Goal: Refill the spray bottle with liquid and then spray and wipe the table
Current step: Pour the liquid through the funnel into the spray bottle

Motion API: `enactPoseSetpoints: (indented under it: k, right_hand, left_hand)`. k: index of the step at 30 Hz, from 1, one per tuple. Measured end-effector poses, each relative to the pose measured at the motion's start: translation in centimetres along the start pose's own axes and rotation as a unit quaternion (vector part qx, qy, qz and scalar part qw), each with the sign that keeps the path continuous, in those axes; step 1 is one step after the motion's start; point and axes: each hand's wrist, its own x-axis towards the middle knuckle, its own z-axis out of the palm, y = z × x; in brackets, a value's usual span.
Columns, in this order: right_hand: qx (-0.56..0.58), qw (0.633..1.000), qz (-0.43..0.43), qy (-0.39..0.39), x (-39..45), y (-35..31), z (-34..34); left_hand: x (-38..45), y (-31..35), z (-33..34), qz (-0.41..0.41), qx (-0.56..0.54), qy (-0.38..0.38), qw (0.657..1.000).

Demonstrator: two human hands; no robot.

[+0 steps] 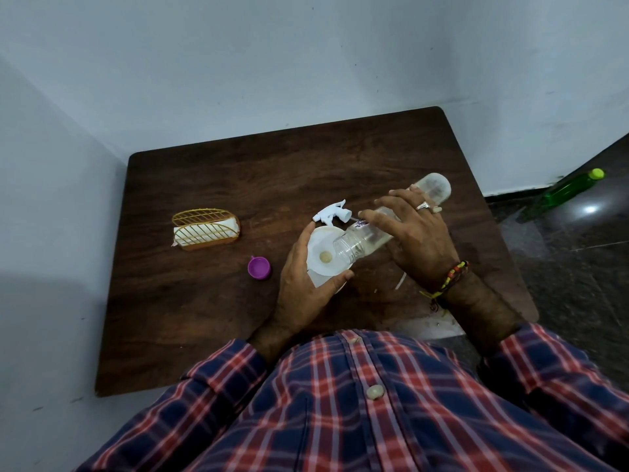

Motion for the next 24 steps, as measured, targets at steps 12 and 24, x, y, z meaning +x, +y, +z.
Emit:
enactPoseSetpoints:
  k: [12, 24]
  right_hand:
    - [-0.003, 1.000, -0.004, 0.004, -0.03, -0.12, -0.13]
    - [-0.006, 1.000, -0.004, 0.009, -0.09, -0.08, -0.14]
  left_hand:
    - [-0.03, -0.17, 0.03, -0.003, -0.004, -0.005, 1.000]
    - [-0.14, 0.07, -0.05, 0.000, -0.008, -0.012, 1.000]
